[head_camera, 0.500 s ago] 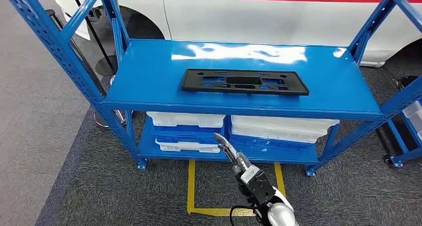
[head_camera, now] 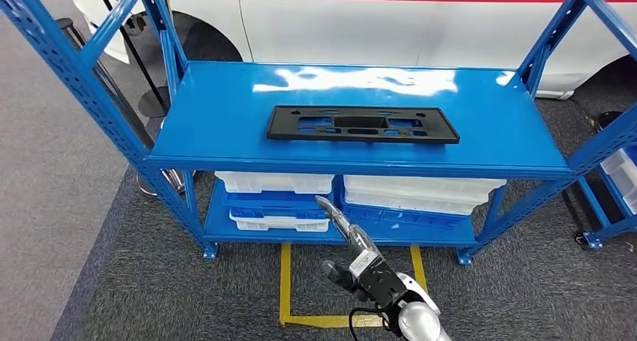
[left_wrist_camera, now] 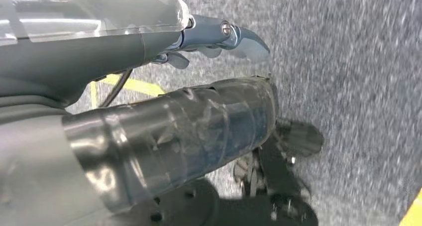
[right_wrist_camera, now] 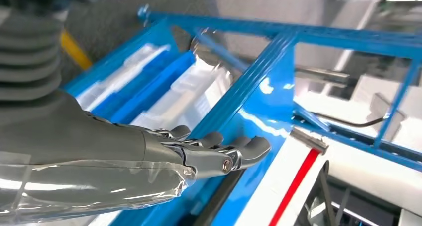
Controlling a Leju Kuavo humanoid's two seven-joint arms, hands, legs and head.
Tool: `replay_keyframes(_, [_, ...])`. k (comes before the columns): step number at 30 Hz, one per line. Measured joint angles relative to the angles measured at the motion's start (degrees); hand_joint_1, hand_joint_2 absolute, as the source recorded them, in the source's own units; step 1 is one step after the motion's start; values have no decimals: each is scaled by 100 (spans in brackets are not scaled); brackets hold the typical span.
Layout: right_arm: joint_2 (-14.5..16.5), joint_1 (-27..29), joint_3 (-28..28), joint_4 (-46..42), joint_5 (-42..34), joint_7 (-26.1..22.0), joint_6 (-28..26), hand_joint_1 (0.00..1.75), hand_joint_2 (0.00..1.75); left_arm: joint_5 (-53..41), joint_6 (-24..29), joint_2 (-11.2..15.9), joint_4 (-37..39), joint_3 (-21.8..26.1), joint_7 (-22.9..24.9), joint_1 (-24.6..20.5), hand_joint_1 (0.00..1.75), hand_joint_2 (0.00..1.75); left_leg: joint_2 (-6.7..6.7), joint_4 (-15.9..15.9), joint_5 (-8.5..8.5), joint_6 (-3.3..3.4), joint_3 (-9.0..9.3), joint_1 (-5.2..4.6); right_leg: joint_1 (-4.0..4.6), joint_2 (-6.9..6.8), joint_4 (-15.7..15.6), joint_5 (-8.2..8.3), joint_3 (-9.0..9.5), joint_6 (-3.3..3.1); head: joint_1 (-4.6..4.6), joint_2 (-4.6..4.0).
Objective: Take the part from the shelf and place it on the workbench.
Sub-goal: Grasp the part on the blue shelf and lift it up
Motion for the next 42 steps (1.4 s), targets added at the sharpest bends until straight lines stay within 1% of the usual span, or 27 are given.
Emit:
replay_keyframes(2, [-35,-51,73,-32,426,90,-312,0,175,8,-4,2,0,0,5,2,0,0,12,-51,32,68,20,16,-13,-13,90,-79,-26,61,3,0])
replay_keyframes(3, [-56,-84,113,-46,671,136,-484,0,175,13,-8,3,0,0,7,2,0,0,20,-75,48,101,28,27,-25,-21,266,-196,-102,95,3,0])
replay_keyframes(6, [-119,-147,235,-56,1355,289,-954,0,175,23,-33,6,0,0,5,3,0,0,33,-85,55,138,25,26,-67,-41,1259,-664,-577,175,5,0])
replay_keyframes(7, [-136,-152,280,-54,1616,366,-1131,0,175,23,-45,7,0,0,3,5,0,0,34,-85,53,140,27,25,-79,-44,1474,-700,-687,190,5,0])
replay_keyframes(8, [-151,-161,332,-50,1920,455,-1335,0,175,23,-58,7,0,0,-2,7,0,0,34,-84,50,140,33,24,-86,-47,1476,-619,-698,194,5,0])
replay_keyframes(9, [-162,-177,393,-45,2238,546,-1545,0,175,23,-71,7,0,0,-7,8,0,0,33,-84,47,139,42,24,-91,-52,1262,-446,-604,186,5,0])
replay_keyframes(10, [-169,-199,458,-39,2526,625,-1736,0,175,23,-80,7,0,0,-15,8,0,0,32,-84,42,133,54,24,-91,-58,885,-223,-427,165,5,0])
replay_keyframes(12, [-175,-250,585,-24,2962,741,-2046,0,175,22,-96,2,0,-1,-30,6,0,0,30,-83,33,104,60,15,-62,-70,193,34,-101,106,4,0])
replay_keyframes(13, [-176,-272,643,-14,3112,784,-2166,0,175,21,-98,-2,0,-2,-38,5,0,0,31,-85,33,78,55,11,-42,-71,13,66,-25,82,4,0])
replay_keyframes(15, [-183,-302,735,8,3325,854,-2341,0,175,19,-101,-6,0,-5,-47,4,0,0,34,-104,44,8,52,11,-7,-64,-69,56,-15,41,4,0])
replay_keyframes(17, [-193,-330,805,25,3532,942,-2502,0,175,9,-97,-4,0,-10,-47,3,0,0,32,-57,-16,-54,39,20,-34,-64,-143,96,24,-27,4,0])
replay_keyframes(19, [-204,-382,881,43,3889,1092,-2760,0,175,-9,-92,-2,0,-16,-38,4,0,0,22,352,-285,-79,-141,20,-62,-77,-216,132,65,-98,-1,0])
replay_keyframes(21, [-223,-419,968,81,4366,1270,-3075,0,175,-28,-92,-2,0,-21,-19,10,0,0,18,1067,-624,-87,-474,18,-45,-85,-221,131,64,-128,-4,0])
replay_keyframes(22, [-235,-424,1012,108,4576,1343,-3206,0,175,-36,-92,-3,0,-22,-8,16,0,0,18,1331,-701,-95,-599,20,-40,-85,-215,127,62,-133,-3,0])
replay_keyframes(23, [-246,-424,1050,134,4720,1393,-3297,0,175,-39,-92,-3,0,-23,0,22,0,0,19,1403,-666,-103,-636,24,-38,-82,-205,121,62,-133,-3,0])
replay_keyframes(24, [-256,-425,1081,156,4806,1425,-3352,0,175,-41,-92,-3,0,-25,5,26,0,0,19,1264,-530,-109,-569,30,-41,-75,-186,111,62,-127,-3,0])
replay_keyframes(25, [-265,-427,1105,172,4847,1444,-3380,0,175,-42,-92,-2,0,-25,8,27,0,0,20,932,-322,-113,-408,38,-46,-65,-156,92,61,-113,-3,0])
replay_keyframes(27, [-278,-436,1135,190,4876,1461,-3401,0,175,-43,-92,0,0,-26,8,24,0,0,8,270,-62,-99,-85,41,-43,-49,-64,37,34,-57,-1,0])
replay_keyframes(28, [-284,-443,1147,195,4882,1466,-3405,0,175,-43,-92,1,0,-27,8,21,0,0,0,87,-22,-82,-4,37,-34,-45,-21,16,12,-28,2,0])
replay_keyframes(32, [-302,-457,1191,208,4923,1488,-3430,0,175,-43,-91,2,0,-28,9,19,0,0,-8,6,-17,33,14,18,-30,-43,43,-27,-28,67,4,0])
replay_keyframes(34, [-320,-471,1198,212,5060,1545,-3516,0,175,-45,-93,3,0,-29,13,15,0,0,0,-24,8,95,22,33,-47,-53,395,-254,-187,125,8,0])
replay_keyframes(36, [-340,-480,1209,229,5255,1627,-3642,0,175,-51,-99,3,0,-30,19,12,0,0,5,-27,12,121,15,26,-56,-62,1106,-586,-530,166,10,0])
replay_keyframes(37, [-350,-480,1216,243,5348,1666,-3697,0,175,-54,-103,3,0,-31,23,12,0,0,7,-26,10,126,13,19,-58,-62,1416,-684,-687,174,9,0])
replay_keyframes(38, [-360,-478,1222,258,5440,1707,-3745,0,175,-56,-105,3,0,-31,27,13,0,0,8,-26,8,129,15,13,-57,-62,1554,-674,-767,170,9,0])
replay_keyframes(39, [-369,-477,1227,273,5548,1760,-3795,0,175,-59,-107,3,0,-31,30,14,0,0,7,-26,6,131,21,7,-53,-62,1483,-561,-747,152,9,0])
replay_keyframes(41, [-379,-485,1231,295,5824,1896,-3900,0,175,-64,-108,1,0,-35,34,12,0,0,3,-30,0,132,42,-2,-29,-64,784,-161,-432,76,9,0])
replay_keyframes(42, [-382,-493,1233,302,5981,1977,-3958,0,175,-70,-109,-4,0,-38,35,9,0,0,2,-33,-3,126,46,-11,-5,-69,409,-22,-256,31,8,0])
